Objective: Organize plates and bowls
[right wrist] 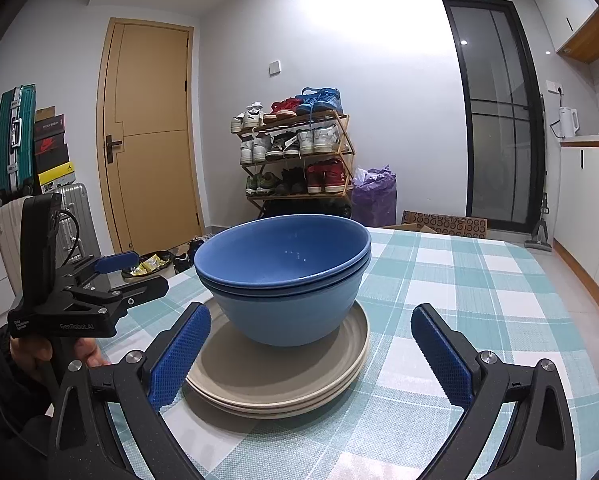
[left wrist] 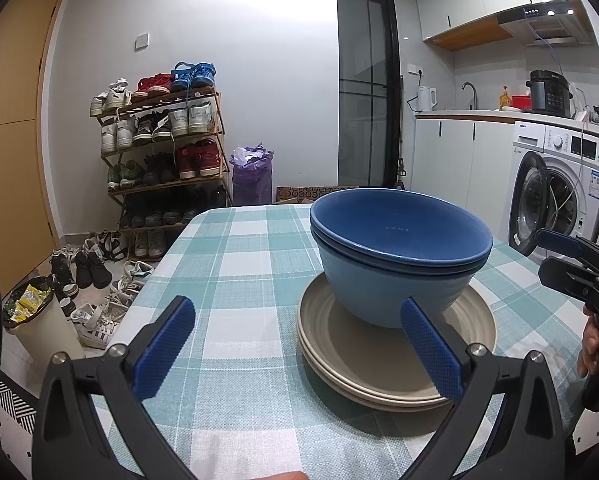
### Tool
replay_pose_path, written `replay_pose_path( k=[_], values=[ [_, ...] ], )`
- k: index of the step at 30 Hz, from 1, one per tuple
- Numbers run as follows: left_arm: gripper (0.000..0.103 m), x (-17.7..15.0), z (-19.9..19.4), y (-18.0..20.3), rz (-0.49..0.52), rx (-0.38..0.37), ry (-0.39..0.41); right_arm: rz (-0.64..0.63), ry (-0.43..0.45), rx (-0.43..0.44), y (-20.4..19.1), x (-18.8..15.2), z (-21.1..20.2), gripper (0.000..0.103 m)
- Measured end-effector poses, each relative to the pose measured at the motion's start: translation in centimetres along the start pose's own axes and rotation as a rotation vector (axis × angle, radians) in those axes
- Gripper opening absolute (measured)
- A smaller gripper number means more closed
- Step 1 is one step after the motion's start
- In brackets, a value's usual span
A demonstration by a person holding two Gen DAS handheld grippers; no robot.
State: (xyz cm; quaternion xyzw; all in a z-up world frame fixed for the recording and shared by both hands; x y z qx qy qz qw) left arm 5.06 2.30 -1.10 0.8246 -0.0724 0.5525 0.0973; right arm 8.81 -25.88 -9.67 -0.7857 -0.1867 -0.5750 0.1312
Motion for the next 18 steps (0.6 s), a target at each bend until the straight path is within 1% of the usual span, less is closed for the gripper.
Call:
replay_pose_path(
  k=[18],
  values=[
    [0.103,0.05,0.05,-0.02,0.001,0.0,0.003,-0.007,0.001,0.002,-0.02,-0.18,0.03,0.102]
  ],
)
Point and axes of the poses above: each gripper's, at about its wrist camera, not at the fingertips, and z roughly the way its jaws point, y to its right, x to its top, the point moved 3 cm from there along z, roughly the way its jaws point, and after that the axes turned 9 degrees about -x, right-handed, at the moved point
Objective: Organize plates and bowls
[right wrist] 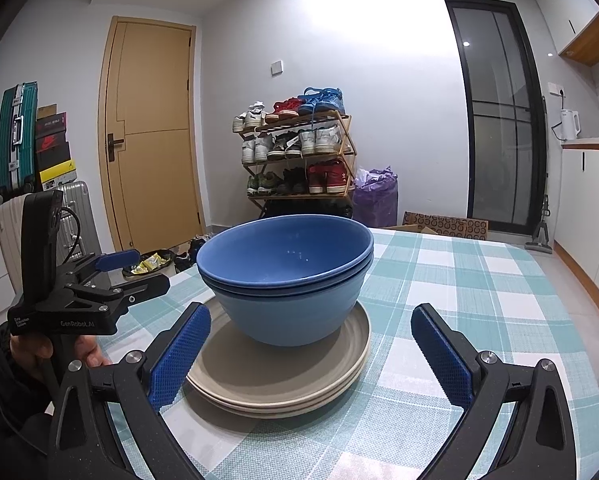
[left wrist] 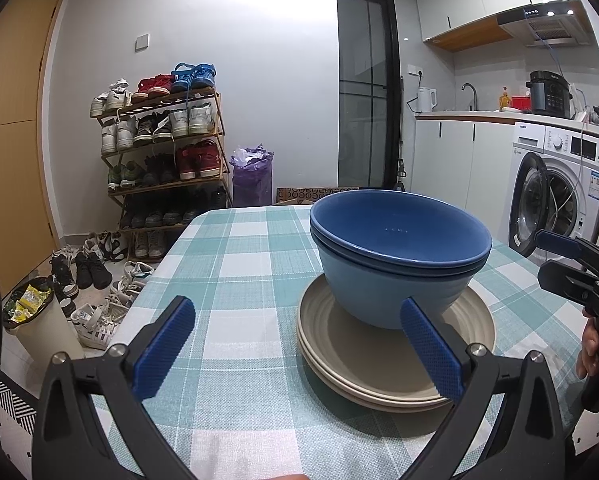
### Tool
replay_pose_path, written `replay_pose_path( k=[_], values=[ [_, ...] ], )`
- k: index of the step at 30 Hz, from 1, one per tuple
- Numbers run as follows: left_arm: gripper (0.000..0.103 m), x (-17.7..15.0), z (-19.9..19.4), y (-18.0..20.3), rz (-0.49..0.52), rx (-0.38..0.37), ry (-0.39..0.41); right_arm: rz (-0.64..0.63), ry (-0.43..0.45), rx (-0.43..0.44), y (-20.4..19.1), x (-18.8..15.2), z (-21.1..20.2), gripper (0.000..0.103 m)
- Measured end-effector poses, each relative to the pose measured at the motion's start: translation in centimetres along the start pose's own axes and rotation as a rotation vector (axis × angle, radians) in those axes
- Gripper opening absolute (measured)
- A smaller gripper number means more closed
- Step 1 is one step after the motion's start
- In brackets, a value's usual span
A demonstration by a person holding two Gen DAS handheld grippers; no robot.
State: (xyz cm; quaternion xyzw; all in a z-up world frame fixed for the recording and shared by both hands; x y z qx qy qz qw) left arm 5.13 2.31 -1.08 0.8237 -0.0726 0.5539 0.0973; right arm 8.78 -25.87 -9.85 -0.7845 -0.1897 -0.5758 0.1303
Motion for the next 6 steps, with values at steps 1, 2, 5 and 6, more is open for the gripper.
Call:
replay_pose_path(
  k=[1,2,5,6],
  values=[
    [0.103,0.0,-0.01,0.0,0.0,-0.002,0.001,-0.001,0.0,0.0,-0.01,-0.03,-0.02,0.102],
    [0.103,0.0,-0.01,0.0,0.0,-0.001,0.002,-0.001,0.001,0.0,-0.01,-0.07,-0.08,0.102],
    [0.103,0.01,0.0,0.0,-0.002,-0.01,0.003,-0.001,0.001,0.0,-0.05,-0.06,-0.09,0.102],
    [0.103,0.0,0.02,-0.01,-0.003,-0.011,0.002,-0.001,0.0,0.0,-0.05,-0.08,-0.08,0.102]
  ],
)
Point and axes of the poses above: each gripper's, at about its wrist camera, not at the fingertips, and z roughly the way its jaws point, y to its right, x to its top, the point moved 3 cm from there along z, roughly the way its jaws point, and after that the axes turned 9 degrees about -x, right-handed, at the moved point
